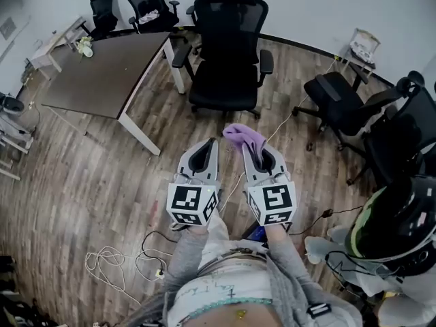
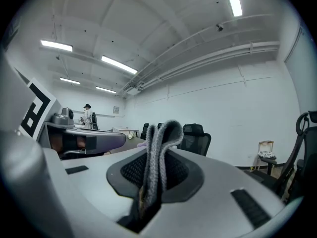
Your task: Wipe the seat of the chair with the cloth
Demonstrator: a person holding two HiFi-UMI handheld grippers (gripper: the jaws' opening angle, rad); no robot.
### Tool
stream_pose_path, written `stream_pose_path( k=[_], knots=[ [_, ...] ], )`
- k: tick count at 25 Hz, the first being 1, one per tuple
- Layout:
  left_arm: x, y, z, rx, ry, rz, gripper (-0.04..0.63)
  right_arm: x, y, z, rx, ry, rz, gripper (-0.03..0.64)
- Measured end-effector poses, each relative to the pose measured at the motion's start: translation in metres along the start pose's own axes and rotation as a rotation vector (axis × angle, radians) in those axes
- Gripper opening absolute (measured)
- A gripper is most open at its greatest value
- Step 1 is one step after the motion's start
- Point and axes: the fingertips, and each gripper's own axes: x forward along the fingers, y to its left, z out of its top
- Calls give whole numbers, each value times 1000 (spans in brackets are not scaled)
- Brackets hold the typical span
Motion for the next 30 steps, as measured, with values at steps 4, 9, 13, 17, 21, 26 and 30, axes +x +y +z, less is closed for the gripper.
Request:
stream_pose_path(
  k=[4,9,13,17,21,26,30],
  knots=[
    [34,30,7,15,11,-56,-2,45,-2,6,8,4,-26,51],
    [65,72,11,25,20,-111,-2,100,4,11,7,4,-44,51],
    [77,96,10,27,28,-130,-2,126,9,12,5,11,-61,51],
    [85,115,12,15,28,-132,-2,147,7,13,4,24,-77,51],
    [87,132,11,2,28,-124,-2,161,14,12,4,30,-72,51],
    [99,158,5,-13,29,-108,-2,191,23,7,9,35,-44,51],
    [134,178,7,-13,32,-98,-2,234,9,10,17,31,-21,51]
  ],
)
